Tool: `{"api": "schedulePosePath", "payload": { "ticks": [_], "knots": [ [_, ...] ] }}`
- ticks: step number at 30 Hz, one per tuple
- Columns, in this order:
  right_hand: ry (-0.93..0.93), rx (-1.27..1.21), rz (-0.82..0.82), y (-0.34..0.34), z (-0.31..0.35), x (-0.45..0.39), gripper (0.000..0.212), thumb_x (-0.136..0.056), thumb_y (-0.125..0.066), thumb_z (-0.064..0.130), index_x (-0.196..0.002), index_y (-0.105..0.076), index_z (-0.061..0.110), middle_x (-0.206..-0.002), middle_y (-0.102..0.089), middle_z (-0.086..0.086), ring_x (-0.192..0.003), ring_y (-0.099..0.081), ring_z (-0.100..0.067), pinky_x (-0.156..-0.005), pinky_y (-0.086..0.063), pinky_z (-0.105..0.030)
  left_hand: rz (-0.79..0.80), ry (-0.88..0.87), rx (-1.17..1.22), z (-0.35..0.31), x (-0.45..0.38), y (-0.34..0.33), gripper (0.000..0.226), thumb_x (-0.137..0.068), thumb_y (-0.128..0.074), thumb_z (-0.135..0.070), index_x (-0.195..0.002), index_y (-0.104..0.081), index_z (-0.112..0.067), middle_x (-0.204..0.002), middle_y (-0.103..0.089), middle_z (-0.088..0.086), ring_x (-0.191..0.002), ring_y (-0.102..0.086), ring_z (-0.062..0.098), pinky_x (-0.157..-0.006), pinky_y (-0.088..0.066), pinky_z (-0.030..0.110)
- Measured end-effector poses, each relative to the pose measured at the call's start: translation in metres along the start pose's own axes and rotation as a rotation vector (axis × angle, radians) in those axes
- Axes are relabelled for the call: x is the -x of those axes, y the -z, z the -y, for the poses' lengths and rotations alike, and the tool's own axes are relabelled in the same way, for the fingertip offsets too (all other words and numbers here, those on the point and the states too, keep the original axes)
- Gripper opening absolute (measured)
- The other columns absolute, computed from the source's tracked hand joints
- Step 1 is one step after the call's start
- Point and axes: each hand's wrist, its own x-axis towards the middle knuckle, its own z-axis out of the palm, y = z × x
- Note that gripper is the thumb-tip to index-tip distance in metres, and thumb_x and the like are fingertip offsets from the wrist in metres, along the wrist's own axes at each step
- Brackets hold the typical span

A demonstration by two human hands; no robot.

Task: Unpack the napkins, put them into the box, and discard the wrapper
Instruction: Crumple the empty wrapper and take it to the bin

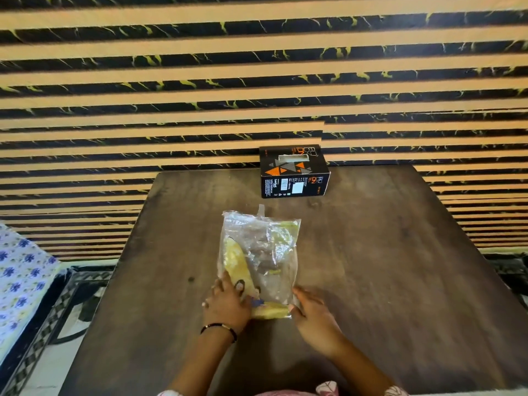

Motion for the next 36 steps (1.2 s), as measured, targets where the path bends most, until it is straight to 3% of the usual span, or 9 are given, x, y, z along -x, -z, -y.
{"api": "schedulePosePath", "payload": {
  "ticks": [5,10,14,18,22,26,29,32,36],
  "knots": [
    [-0.116,-0.347,0.027,0.006,0.004,0.002,0.033,-0.094,-0.047,0.025,-0.127,-0.053,0.021,-0.128,-0.057,0.005,-0.096,-0.06,-0.003,-0.081,-0.04,-0.006,0.161,-0.313,0.104,-0.021,0.024,-0.029,0.094,-0.056,-0.051,-0.068,-0.133,-0.032,-0.018,-0.116,-0.06,0.003,-0.108,-0.057,0.025,-0.091,-0.046,0.035],
    [-0.144,-0.853,0.109,0.007,0.003,0.012,0.027,-0.096,-0.041,0.012,-0.115,-0.06,0.01,-0.113,-0.065,-0.005,-0.092,-0.061,-0.003,-0.068,-0.048,-0.007,0.15,-0.414,0.141,-0.034,0.026,-0.03,0.078,-0.07,-0.069,-0.046,-0.137,-0.032,-0.031,-0.114,-0.067,-0.002,-0.104,-0.062,0.018,-0.075,-0.04,0.016],
    [-0.108,-0.753,-0.09,0.016,-0.007,0.015,0.027,-0.089,-0.055,0.007,-0.103,-0.06,0.029,-0.11,-0.066,-0.012,-0.098,-0.063,-0.021,-0.078,-0.048,-0.014,0.005,-0.472,0.073,-0.037,0.019,-0.026,0.04,-0.085,-0.057,-0.022,-0.124,-0.054,-0.023,-0.106,-0.071,0.009,-0.101,-0.063,0.029,-0.078,-0.045,0.029],
    [-0.039,-0.543,-0.197,0.027,-0.022,0.019,0.074,-0.062,-0.075,0.022,-0.123,-0.043,0.051,-0.132,-0.046,0.004,-0.122,-0.05,-0.013,-0.102,-0.044,-0.039,0.02,-0.661,0.117,-0.049,0.02,-0.03,0.027,-0.08,-0.053,-0.024,-0.103,-0.068,-0.025,-0.103,-0.065,0.002,-0.099,-0.056,0.021,-0.084,-0.04,0.025],
    [0.036,-0.551,-0.112,0.036,-0.021,0.021,0.052,-0.073,-0.075,0.009,-0.114,-0.052,0.031,-0.111,-0.063,0.003,-0.095,-0.061,0.006,-0.089,-0.047,-0.016,0.006,-0.844,0.063,-0.063,0.024,-0.033,0.037,-0.075,-0.046,-0.034,-0.11,-0.045,-0.046,-0.118,-0.04,-0.014,-0.114,-0.025,0.008,-0.1,-0.026,0.026],
    [0.088,-0.64,-0.255,0.035,-0.021,0.024,0.029,-0.065,-0.075,0.016,-0.093,-0.069,0.014,-0.088,-0.073,-0.005,-0.081,-0.068,-0.019,-0.08,-0.054,-0.036,0.027,-0.796,0.462,-0.067,0.027,-0.029,0.03,-0.07,-0.068,-0.017,-0.091,-0.056,-0.034,-0.125,-0.039,-0.017,-0.122,-0.038,-0.002,-0.101,-0.028,0.012],
    [0.084,-0.788,-0.243,0.036,-0.018,0.028,0.027,-0.062,-0.069,0.007,-0.088,-0.069,0.001,-0.079,-0.071,-0.003,-0.074,-0.064,-0.011,-0.071,-0.052,-0.024,0.162,-0.752,0.587,-0.068,0.031,-0.026,0.058,-0.071,-0.068,-0.007,-0.112,-0.042,-0.037,-0.131,-0.04,-0.017,-0.123,-0.038,-0.011,-0.102,-0.029,0.007],
    [0.104,-0.848,-0.209,0.043,-0.018,0.034,0.022,-0.064,-0.069,0.0,-0.086,-0.07,0.005,-0.078,-0.072,0.0,-0.074,-0.065,-0.01,-0.069,-0.053,-0.022,0.268,-0.738,0.569,-0.07,0.036,-0.026,0.061,-0.078,-0.064,0.005,-0.11,-0.041,-0.041,-0.116,-0.053,-0.021,-0.106,-0.05,-0.018,-0.088,-0.036,0.001],
    [-0.004,-0.802,-0.356,0.05,-0.015,0.044,0.03,-0.074,-0.068,-0.008,-0.099,-0.064,0.008,-0.096,-0.07,-0.006,-0.09,-0.067,-0.02,-0.08,-0.054,-0.031,0.196,-0.626,0.625,-0.078,0.037,-0.033,0.044,-0.076,-0.069,-0.001,-0.093,-0.055,-0.039,-0.093,-0.065,-0.015,-0.084,-0.061,-0.002,-0.078,-0.049,0.019]
  ]
}}
